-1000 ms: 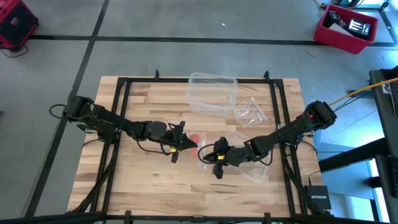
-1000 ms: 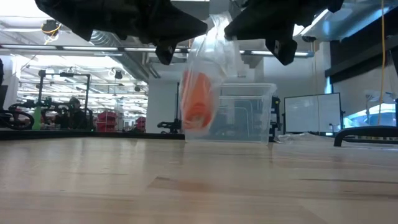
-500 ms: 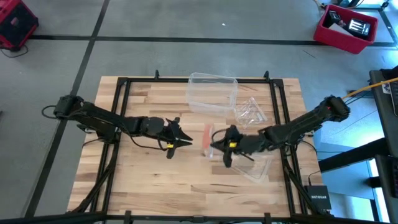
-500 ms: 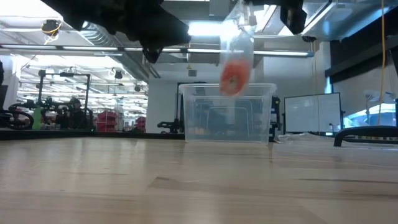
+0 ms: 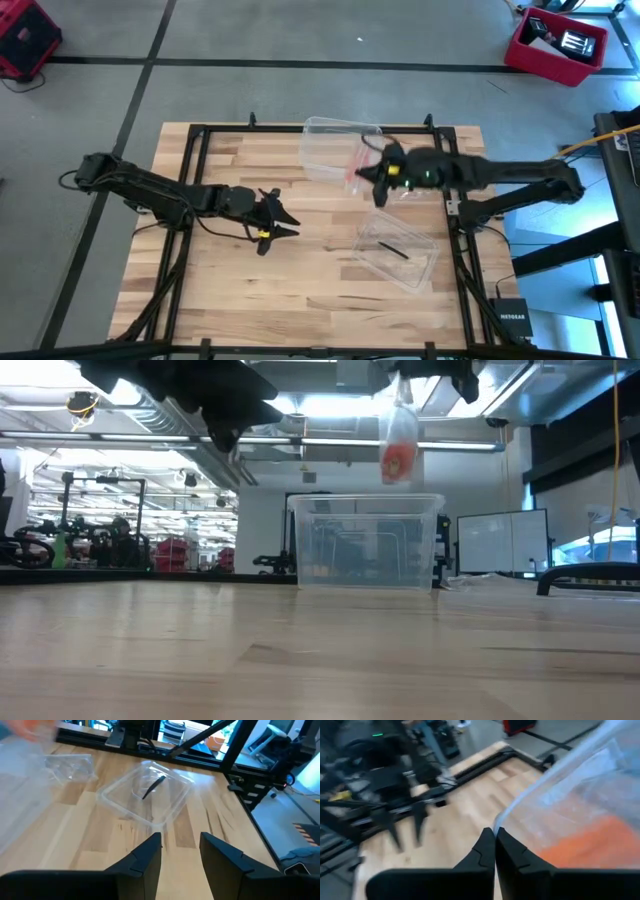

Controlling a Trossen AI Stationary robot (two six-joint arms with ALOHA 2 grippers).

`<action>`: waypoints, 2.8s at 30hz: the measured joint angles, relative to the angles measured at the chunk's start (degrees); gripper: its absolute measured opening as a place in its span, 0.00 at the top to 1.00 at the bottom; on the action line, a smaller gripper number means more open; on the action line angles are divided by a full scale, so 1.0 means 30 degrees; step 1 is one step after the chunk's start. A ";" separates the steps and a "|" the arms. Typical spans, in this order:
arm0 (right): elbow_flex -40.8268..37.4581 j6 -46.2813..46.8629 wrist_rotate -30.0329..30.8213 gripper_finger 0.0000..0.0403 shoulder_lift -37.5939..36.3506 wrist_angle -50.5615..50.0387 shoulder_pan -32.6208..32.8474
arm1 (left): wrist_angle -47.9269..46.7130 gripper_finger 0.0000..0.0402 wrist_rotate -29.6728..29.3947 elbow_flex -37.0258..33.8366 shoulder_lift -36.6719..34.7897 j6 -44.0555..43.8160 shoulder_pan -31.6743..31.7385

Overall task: Roll bandage
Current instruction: Put the transparent zip bag with the orange bandage into the transparent bin

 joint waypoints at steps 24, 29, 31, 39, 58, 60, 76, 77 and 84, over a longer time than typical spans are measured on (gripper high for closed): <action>0.1353 -0.3819 -0.6456 1.00 0.2454 -0.3316 -0.8214 | 0.0016 0.68 0.0000 0.0000 0.0000 -0.0733 -0.0536; 0.1353 -0.3458 -0.6692 0.99 0.2444 -0.4634 -0.8272 | 0.0016 0.68 -0.0007 0.0000 0.0000 -0.0833 -0.0529; 0.1353 -0.3434 -0.6612 0.99 0.2575 -0.5305 -0.8505 | 0.0032 0.68 -0.0007 0.0000 0.0000 -0.0835 -0.0529; 0.1353 -0.2488 -0.6308 0.98 0.4061 -0.5902 -0.8643 | 0.0105 0.68 -0.0146 0.0000 0.0000 -0.0852 -0.0529; 0.1345 -0.0878 -0.4347 0.98 0.5682 -0.7516 -0.9000 | 0.0209 0.68 -0.0146 0.0007 0.0000 -0.1865 -0.0529; 0.1345 -0.0830 -0.4297 0.98 0.5682 -0.7905 -0.9000 | 0.0213 0.68 -0.0146 0.0007 0.0000 -0.1865 -0.0529; 0.1353 -0.0418 -0.3612 0.83 0.5682 -0.8514 -0.8964 | 0.0870 0.68 -0.0146 0.0012 0.0007 -0.1749 -0.0529; 0.1353 -0.0418 -0.3605 0.79 0.5682 -0.8513 -0.8964 | 0.0986 0.68 -0.0146 0.0010 0.0007 -0.1737 -0.0529; 0.1355 -0.0449 -0.3568 0.61 0.5396 -0.8151 -0.8971 | 0.1057 0.68 -0.0146 0.0015 0.0007 -0.1719 -0.0529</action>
